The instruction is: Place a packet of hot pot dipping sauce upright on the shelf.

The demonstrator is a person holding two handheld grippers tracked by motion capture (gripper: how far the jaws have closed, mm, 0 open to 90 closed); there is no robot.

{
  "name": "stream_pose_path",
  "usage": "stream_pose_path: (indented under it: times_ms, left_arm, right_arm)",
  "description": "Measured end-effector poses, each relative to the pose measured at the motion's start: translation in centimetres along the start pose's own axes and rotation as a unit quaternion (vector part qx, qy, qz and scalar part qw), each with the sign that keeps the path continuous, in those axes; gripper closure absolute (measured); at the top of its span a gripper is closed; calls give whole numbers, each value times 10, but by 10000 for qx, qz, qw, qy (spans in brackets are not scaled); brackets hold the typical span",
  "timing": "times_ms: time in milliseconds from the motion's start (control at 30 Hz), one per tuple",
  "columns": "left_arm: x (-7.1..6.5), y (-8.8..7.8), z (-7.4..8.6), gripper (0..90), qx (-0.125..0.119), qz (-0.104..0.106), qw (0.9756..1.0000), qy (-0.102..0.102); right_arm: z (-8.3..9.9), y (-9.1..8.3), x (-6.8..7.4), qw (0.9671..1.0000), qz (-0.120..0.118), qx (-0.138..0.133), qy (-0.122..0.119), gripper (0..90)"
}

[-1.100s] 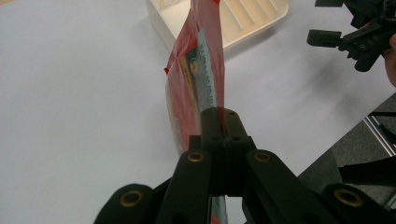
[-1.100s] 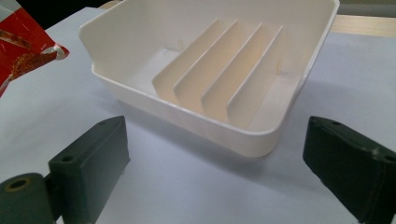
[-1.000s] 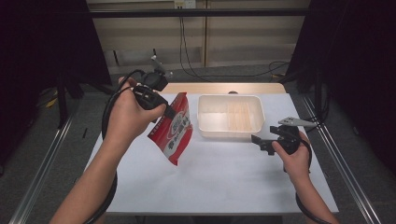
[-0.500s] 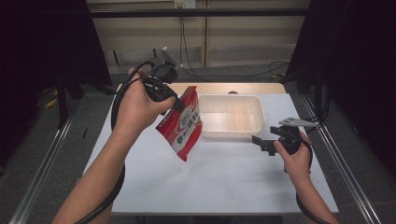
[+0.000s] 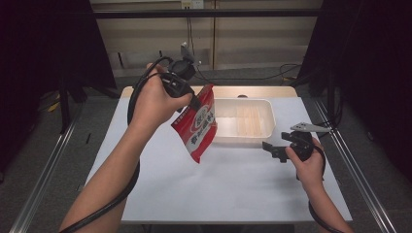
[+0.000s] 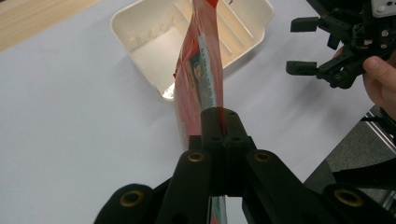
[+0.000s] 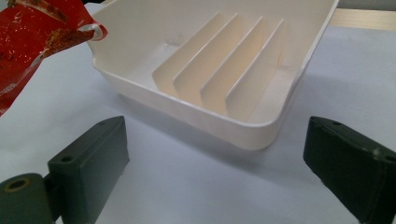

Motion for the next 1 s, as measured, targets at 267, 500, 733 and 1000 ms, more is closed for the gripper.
stream_pose_path:
  times_ms: [267, 500, 733, 1000]
  left_arm:
    - [-4, 0, -15, 900, -41, 99, 9999, 83]
    - [-6, 0, -25, 900, -118, 91, 9998, 130]
    - [-7, 1, -35, 900, -176, 31, 9997, 191]
    - [-10, 1, -48, 900, -296, 65, 9993, 208]
  right_arm:
    - [0, -1, -1, 10000, -13, -19, 13, 66]
    - [0, 0, -1, 10000, -27, 0, -14, 66]
    - [0, -1, -2, 10000, -33, -6, -12, 66]
    - [0, -1, -2, 10000, -29, -2, -23, 66]
Point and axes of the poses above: each handheld gripper's, and its own axes: y roughly forward along the jaws, z roughly out of its underside, x roughly to its left, the point moved 8 cm from there along y, roughly forward along the jaws, and after that the axes turned 5 degrees about x, right-handed, at the moved point
